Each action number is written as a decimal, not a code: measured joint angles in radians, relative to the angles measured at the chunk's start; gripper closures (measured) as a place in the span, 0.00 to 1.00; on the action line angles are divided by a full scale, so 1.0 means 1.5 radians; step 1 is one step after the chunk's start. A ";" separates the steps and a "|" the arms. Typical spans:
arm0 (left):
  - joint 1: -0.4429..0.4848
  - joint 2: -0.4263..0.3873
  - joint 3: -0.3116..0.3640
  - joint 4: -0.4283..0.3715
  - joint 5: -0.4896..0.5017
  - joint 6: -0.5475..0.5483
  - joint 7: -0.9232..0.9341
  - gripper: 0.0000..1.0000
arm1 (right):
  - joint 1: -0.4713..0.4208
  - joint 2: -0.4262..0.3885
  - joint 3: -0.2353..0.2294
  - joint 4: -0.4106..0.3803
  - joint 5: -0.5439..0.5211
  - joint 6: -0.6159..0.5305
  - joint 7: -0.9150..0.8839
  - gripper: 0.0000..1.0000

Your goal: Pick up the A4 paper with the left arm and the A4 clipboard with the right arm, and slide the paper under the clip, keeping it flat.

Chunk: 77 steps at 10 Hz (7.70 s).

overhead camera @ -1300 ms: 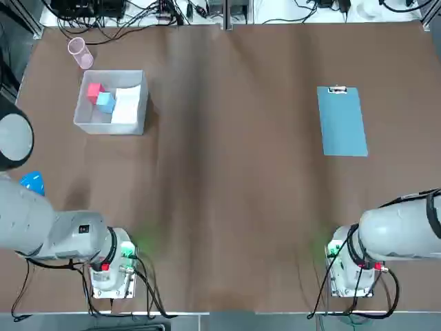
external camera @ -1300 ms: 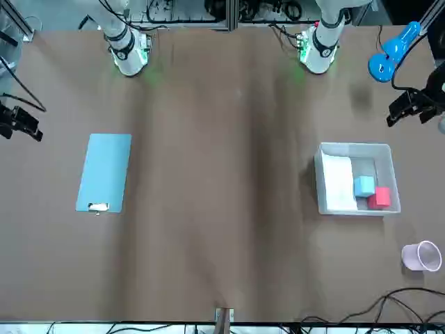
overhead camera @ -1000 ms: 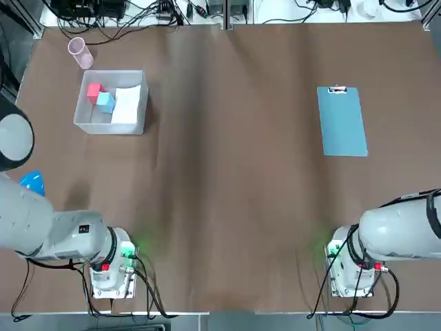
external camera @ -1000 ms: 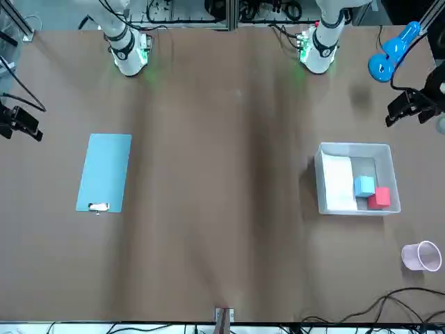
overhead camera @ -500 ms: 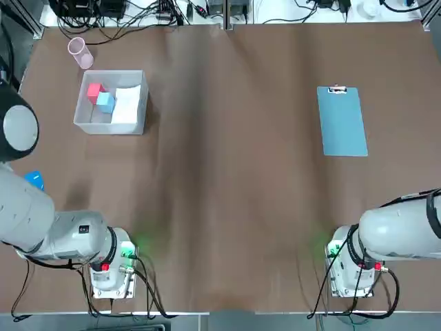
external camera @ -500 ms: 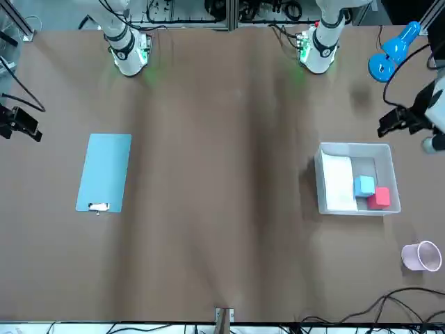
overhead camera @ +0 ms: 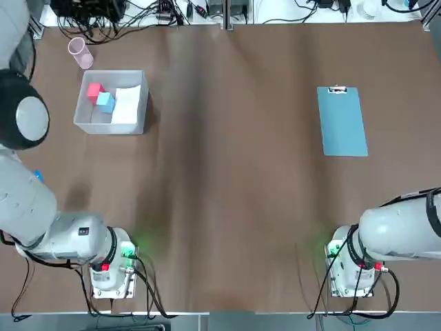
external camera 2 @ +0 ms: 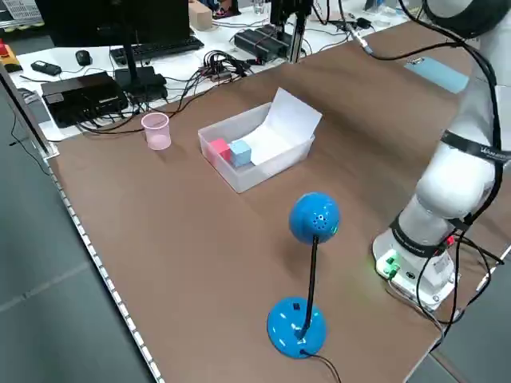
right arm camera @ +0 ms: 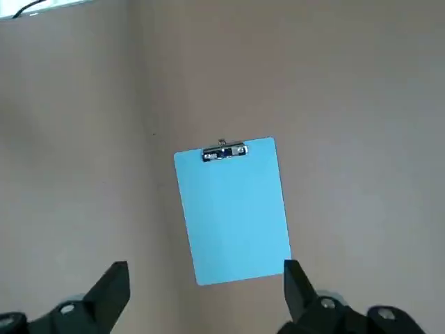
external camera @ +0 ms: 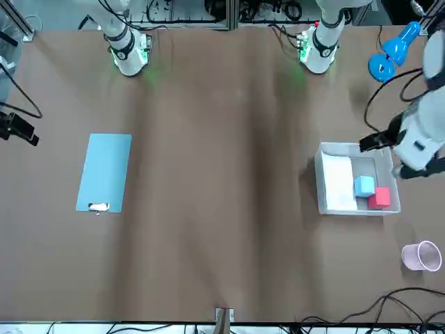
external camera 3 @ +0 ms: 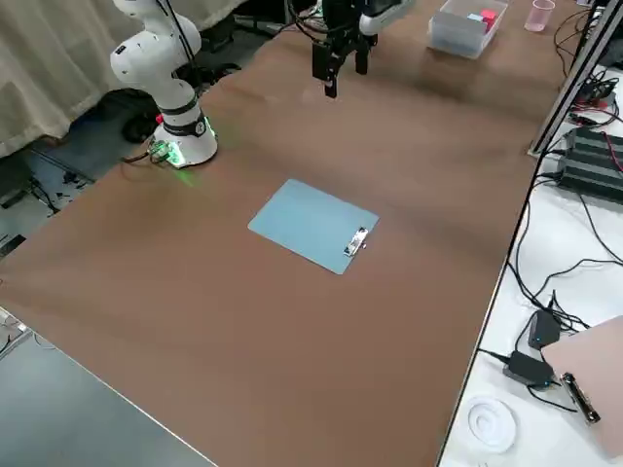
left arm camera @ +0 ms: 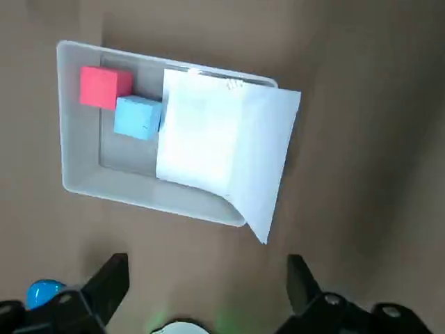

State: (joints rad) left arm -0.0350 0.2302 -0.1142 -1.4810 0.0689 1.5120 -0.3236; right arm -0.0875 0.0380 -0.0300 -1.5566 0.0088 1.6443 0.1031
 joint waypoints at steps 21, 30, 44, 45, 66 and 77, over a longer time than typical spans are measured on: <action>-0.118 0.101 -0.007 -0.288 0.242 0.315 -0.200 0.82 | -0.019 0.322 0.004 -0.181 0.004 0.494 0.742 0.04; -0.113 0.034 -0.007 -0.218 0.242 0.191 -0.190 0.99 | -0.018 0.394 0.006 -0.180 0.008 0.547 0.775 0.03; -0.071 0.013 0.028 0.044 -0.030 0.005 -0.344 0.99 | -0.017 0.416 0.007 -0.181 0.013 0.569 0.777 0.07; -0.071 0.013 0.028 0.046 -0.062 0.017 -0.369 0.99 | -0.017 0.417 0.007 -0.181 0.013 0.569 0.777 0.07; -0.071 0.031 0.055 0.062 -0.113 0.049 -0.484 0.99 | -0.015 0.412 0.008 -0.176 0.014 0.571 0.779 0.66; -0.072 0.030 0.055 0.063 -0.109 0.049 -0.487 0.99 | 0.029 0.401 0.009 -0.149 0.015 0.470 0.842 0.95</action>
State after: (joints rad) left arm -0.1436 0.2757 -0.0312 -1.3870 -0.0944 1.5861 -1.0541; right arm -0.0441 0.6392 -0.0172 -1.7799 0.0306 2.3499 1.3665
